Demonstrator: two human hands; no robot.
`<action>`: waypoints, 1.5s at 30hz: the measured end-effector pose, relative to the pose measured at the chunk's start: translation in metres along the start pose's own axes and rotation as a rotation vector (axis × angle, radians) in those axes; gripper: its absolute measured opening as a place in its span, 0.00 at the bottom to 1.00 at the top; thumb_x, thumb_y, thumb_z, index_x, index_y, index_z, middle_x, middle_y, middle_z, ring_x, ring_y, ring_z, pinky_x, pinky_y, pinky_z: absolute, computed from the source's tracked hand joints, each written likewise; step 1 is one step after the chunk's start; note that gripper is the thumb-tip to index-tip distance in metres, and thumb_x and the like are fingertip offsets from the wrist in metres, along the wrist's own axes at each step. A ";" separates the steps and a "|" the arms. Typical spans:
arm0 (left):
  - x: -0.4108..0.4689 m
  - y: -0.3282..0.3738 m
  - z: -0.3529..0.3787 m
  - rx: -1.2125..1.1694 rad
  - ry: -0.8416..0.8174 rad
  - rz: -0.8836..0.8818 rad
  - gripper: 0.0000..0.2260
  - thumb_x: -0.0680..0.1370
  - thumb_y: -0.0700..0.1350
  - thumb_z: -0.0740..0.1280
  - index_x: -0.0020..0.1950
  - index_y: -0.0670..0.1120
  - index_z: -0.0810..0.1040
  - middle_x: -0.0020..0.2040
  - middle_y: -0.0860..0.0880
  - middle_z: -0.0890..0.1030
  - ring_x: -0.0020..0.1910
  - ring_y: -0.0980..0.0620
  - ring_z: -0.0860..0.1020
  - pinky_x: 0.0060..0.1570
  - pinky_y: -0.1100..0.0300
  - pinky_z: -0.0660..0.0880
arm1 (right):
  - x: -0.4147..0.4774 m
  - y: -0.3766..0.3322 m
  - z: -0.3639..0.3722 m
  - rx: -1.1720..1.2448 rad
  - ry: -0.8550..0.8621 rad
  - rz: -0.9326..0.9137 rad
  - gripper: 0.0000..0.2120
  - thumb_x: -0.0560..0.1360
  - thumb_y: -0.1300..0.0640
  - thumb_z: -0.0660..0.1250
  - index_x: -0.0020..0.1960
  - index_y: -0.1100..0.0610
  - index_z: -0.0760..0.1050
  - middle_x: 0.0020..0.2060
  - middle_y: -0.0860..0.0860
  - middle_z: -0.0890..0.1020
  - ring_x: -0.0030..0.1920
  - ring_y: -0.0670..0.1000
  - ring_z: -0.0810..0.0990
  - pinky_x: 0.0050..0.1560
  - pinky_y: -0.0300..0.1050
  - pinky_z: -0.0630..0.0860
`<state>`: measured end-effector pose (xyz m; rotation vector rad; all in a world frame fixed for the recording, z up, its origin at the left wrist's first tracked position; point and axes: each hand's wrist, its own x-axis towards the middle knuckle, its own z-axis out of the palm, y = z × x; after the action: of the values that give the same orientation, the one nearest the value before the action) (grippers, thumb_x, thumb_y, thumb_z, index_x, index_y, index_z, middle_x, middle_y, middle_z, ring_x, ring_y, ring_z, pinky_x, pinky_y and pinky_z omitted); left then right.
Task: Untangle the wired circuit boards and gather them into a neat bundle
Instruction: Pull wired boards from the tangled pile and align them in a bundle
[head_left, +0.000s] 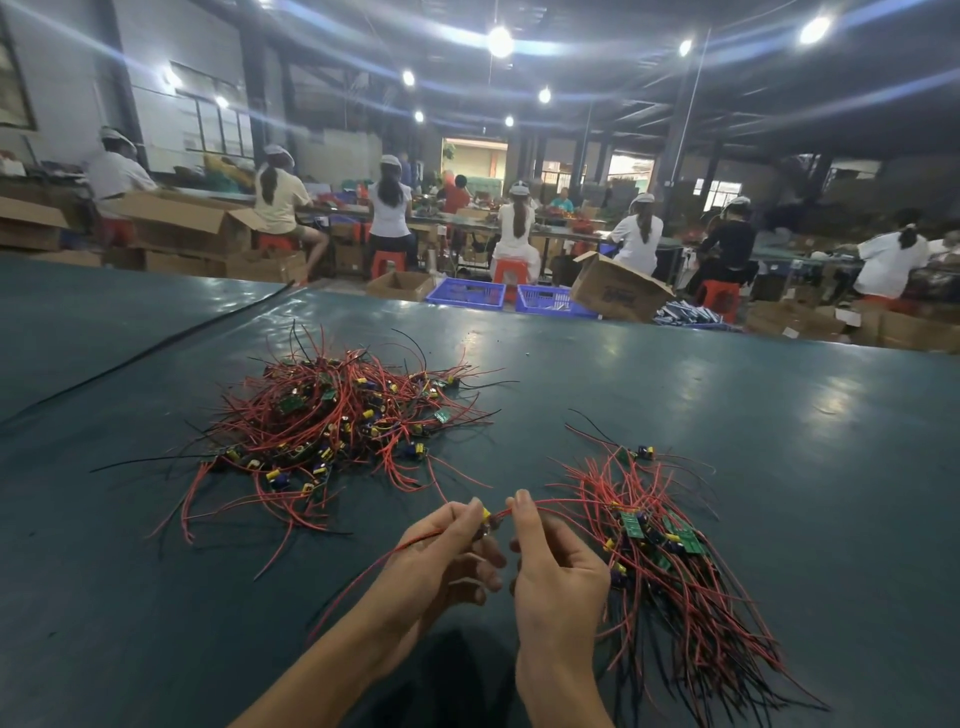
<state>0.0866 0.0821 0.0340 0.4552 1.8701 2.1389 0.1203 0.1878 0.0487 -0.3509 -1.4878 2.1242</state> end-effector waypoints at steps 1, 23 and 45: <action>-0.001 0.002 0.001 -0.005 0.016 0.001 0.20 0.79 0.57 0.64 0.29 0.52 0.82 0.30 0.53 0.81 0.31 0.56 0.79 0.35 0.64 0.74 | -0.001 0.001 0.001 0.005 -0.022 0.013 0.13 0.74 0.55 0.72 0.32 0.58 0.83 0.26 0.53 0.79 0.28 0.44 0.77 0.30 0.35 0.75; -0.001 0.010 -0.003 0.158 -0.009 0.172 0.24 0.71 0.64 0.63 0.27 0.46 0.79 0.28 0.46 0.80 0.30 0.50 0.77 0.35 0.61 0.73 | 0.023 -0.014 -0.013 0.086 0.095 0.205 0.13 0.73 0.50 0.72 0.35 0.57 0.82 0.26 0.47 0.79 0.20 0.43 0.63 0.19 0.34 0.61; 0.006 0.003 -0.008 0.339 0.176 0.243 0.24 0.72 0.65 0.61 0.27 0.47 0.74 0.25 0.47 0.76 0.27 0.52 0.74 0.33 0.57 0.70 | 0.012 -0.011 -0.004 -0.253 -0.219 0.137 0.19 0.73 0.44 0.70 0.33 0.58 0.83 0.26 0.47 0.79 0.23 0.42 0.67 0.27 0.37 0.64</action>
<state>0.0784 0.0769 0.0365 0.6078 2.4040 2.0659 0.1156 0.2004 0.0578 -0.3260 -1.9175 2.1370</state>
